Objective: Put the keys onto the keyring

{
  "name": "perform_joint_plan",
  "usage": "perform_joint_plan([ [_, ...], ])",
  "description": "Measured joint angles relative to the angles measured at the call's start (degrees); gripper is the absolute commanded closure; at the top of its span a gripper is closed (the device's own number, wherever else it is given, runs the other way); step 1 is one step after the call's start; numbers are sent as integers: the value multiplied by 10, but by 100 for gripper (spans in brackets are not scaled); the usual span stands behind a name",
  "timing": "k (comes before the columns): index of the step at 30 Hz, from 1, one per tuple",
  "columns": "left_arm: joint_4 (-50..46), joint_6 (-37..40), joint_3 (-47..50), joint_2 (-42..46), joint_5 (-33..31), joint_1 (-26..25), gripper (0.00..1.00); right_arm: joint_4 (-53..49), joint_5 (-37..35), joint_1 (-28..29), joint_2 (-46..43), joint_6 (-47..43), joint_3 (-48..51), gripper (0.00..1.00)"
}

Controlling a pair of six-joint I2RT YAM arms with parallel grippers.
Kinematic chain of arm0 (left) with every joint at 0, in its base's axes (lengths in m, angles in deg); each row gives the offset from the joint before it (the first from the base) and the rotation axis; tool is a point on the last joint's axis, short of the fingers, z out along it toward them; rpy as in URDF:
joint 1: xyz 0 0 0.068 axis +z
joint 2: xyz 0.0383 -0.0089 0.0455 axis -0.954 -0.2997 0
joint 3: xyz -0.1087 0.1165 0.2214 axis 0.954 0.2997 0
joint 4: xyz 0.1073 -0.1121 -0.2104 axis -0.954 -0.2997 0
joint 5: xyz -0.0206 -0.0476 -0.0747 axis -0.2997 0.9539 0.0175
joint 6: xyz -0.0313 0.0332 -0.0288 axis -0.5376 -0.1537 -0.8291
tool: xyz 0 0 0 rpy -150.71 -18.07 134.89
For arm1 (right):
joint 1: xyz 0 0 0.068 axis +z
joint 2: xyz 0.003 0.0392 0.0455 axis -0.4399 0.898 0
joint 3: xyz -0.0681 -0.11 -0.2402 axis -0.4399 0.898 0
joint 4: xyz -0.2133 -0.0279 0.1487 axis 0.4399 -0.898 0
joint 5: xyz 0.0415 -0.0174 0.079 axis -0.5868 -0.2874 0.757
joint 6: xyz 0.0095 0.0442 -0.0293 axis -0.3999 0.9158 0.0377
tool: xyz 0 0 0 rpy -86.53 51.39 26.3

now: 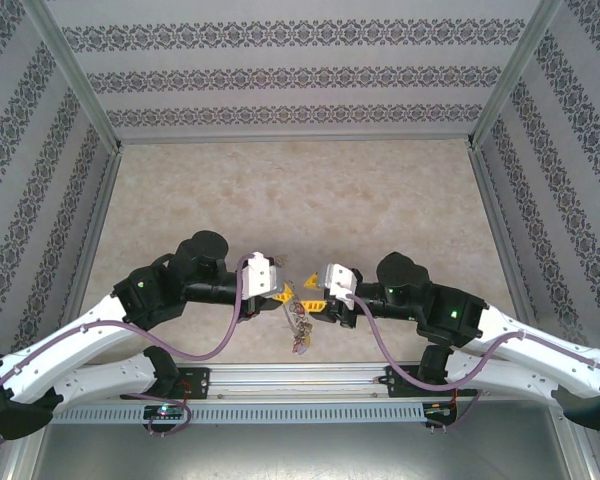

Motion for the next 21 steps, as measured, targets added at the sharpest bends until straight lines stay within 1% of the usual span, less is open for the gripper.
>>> perform_joint_plan([
  [4,19,-5,10,3,9,0,100,9,0,0,0,12,10,67],
  [11,53,-18,26,25,27,0,100,30,1,0,3,17,11,71],
  [21,161,-66,91,59,39,0,100,37,19,0,2,18,12,79],
])
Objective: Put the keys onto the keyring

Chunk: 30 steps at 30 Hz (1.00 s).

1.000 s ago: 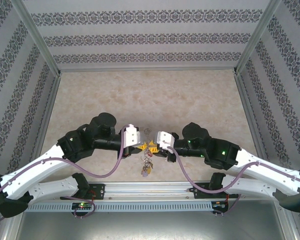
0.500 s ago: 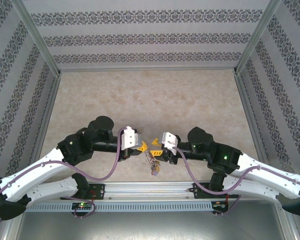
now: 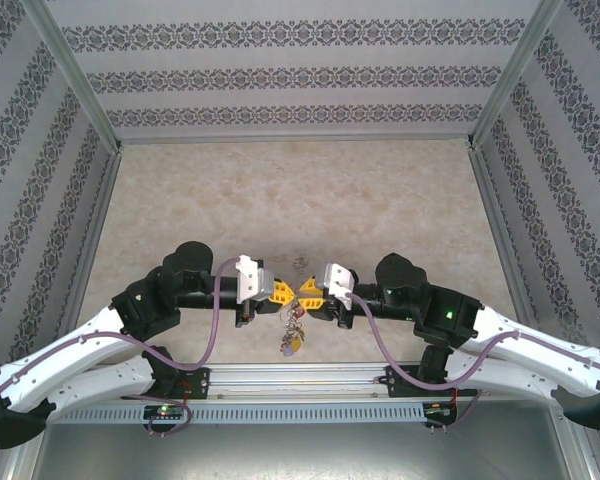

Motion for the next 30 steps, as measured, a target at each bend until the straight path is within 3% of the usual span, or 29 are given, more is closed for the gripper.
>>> perform_joint_plan([
  [8,47,-16,8,-1,10,0,100,16,16,1,-30,-8,15,100],
  [18,53,-12,1,-38,13,0,100,1,1,1,-58,-22,33,100],
  [21,26,1,-20,-51,8,-1,79,-5,-8,1,-59,-31,32,100],
  [23,1,9,-35,-60,-4,-2,71,-16,-15,1,-55,-40,28,100],
  [30,-115,39,-106,-99,-68,-5,68,-72,-35,1,-18,-63,-10,100],
])
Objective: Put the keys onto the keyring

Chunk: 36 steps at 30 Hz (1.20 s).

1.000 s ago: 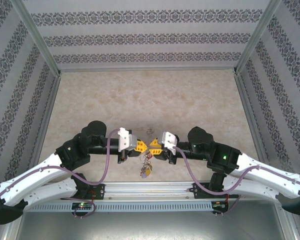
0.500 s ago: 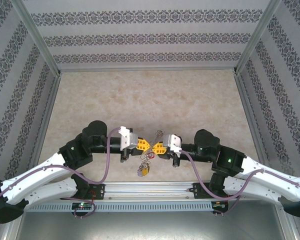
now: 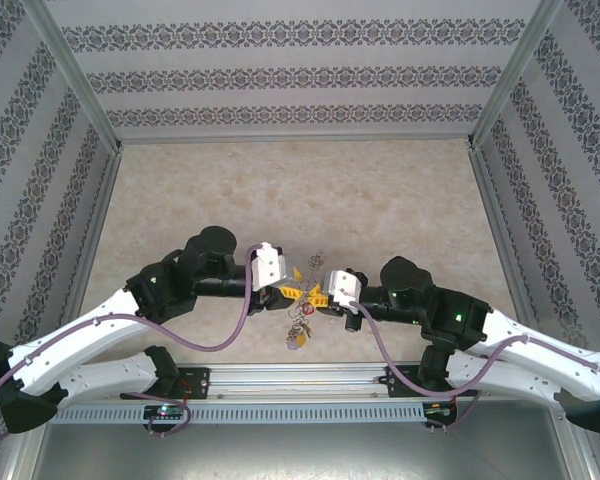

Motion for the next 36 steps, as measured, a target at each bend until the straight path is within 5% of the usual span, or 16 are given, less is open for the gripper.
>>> perform_joint_plan([
  [13,-68,30,-28,-13,-34,-26,73,-46,9,-11,31,-12,-38,100],
  [21,-71,37,-28,-16,-34,-33,98,-50,20,-11,50,-16,-53,100],
  [25,-73,40,-28,-15,-34,-34,100,-53,20,-14,50,-17,-53,100],
  [30,-55,35,-9,6,-32,-36,100,-42,19,-14,42,-13,-50,75],
  [36,-25,15,30,34,-8,-36,100,-13,21,-14,14,-3,-34,73],
])
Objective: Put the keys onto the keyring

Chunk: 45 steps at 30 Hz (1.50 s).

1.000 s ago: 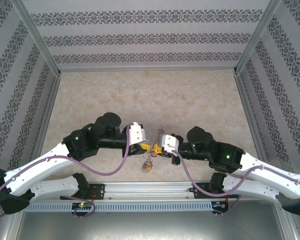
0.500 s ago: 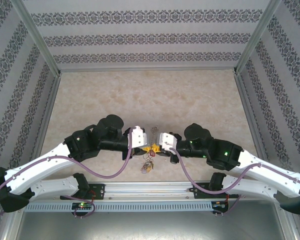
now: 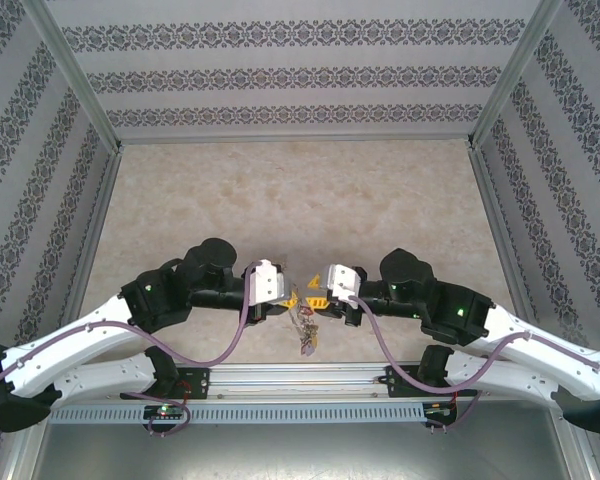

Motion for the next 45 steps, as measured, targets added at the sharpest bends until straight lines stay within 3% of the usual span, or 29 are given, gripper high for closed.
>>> perform_joint_plan([
  [16,166,-73,78,52,68,0,100,43,47,0,-30,14,35,75],
  [38,239,-95,103,45,97,1,100,61,61,0,-48,26,50,73],
  [45,265,-99,111,45,101,4,100,70,62,0,-66,34,58,78],
])
